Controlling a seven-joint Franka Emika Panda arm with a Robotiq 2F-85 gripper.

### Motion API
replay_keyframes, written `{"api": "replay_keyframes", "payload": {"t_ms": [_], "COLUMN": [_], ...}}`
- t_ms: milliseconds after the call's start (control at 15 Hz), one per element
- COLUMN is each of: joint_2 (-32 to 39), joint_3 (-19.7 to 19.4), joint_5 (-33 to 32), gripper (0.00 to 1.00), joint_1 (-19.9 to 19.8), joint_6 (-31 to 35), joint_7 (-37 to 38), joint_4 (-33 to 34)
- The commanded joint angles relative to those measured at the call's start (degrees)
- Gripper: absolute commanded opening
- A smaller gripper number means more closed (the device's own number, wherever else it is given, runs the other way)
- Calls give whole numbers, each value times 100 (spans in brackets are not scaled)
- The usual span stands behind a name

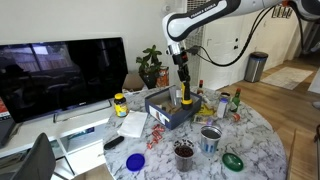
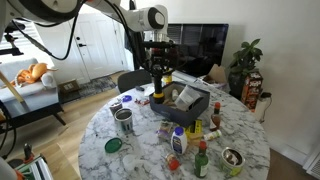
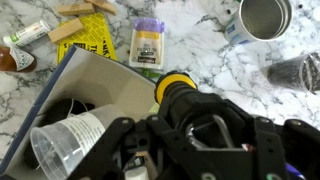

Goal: Pick up the flash light from the clear cup and put it on the table, pick up the clear cup from the blue box and put it on the table

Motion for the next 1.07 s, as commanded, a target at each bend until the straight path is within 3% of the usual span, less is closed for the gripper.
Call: {"api": "replay_keyframes", "payload": {"t_ms": [0, 533, 1000], "joint_2": [-446, -1896, -2593], "joint_3": [-13, 7, -52], "joint_5": [-62, 151, 353], "gripper": [29, 29, 29], "joint_1": [-49, -337, -364], "joint_6": [-31, 411, 1934], "joint_7": [-129, -506, -585], "joint_4": [-559, -2687, -4676]}}
